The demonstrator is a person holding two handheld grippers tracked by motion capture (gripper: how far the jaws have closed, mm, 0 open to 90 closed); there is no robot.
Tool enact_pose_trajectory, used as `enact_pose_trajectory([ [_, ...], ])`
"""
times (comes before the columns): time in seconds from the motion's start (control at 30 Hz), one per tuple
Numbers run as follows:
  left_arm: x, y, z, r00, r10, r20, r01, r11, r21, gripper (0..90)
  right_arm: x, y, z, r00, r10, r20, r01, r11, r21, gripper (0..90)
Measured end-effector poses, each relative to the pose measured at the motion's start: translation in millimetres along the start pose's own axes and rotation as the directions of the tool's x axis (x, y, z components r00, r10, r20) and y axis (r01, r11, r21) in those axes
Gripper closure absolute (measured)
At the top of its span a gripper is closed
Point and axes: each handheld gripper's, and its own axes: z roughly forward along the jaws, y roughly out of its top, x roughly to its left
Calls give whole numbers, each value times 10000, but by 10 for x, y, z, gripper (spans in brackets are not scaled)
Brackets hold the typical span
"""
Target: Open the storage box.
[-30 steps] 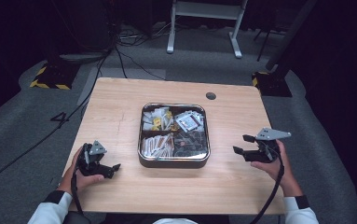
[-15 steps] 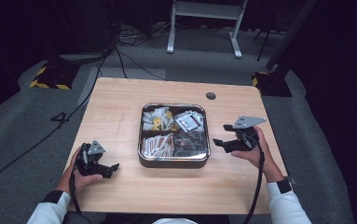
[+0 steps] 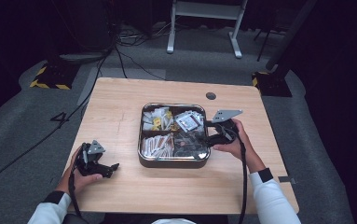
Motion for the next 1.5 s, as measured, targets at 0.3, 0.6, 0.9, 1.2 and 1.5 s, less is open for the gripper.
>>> enact_pose_trajectory([
  [0.3,1,-3,-1,10000,-14,-17,14,10000,-14,5,48,163,254,9989,-281,-370,287,9995,155,292],
  [0.6,-5,-5,-2,10000,-87,-24,87,10000,-5,5,72,236,460,9977,-459,-499,480,9980,403,302],
  [0.9,-12,-8,-4,9999,-155,-52,155,9999,-7,5,136,337,694,9954,-510,-817,551,9973,486,325],
  [1.2,-11,-8,-4,9999,-137,-53,137,9999,-4,5,181,379,880,9964,-409,-742,462,9964,712,355],
  [1.5,-12,-8,-4,9999,-159,-48,159,9999,-9,5,158,365,945,9981,-26,-610,61,9983,575,454],
])
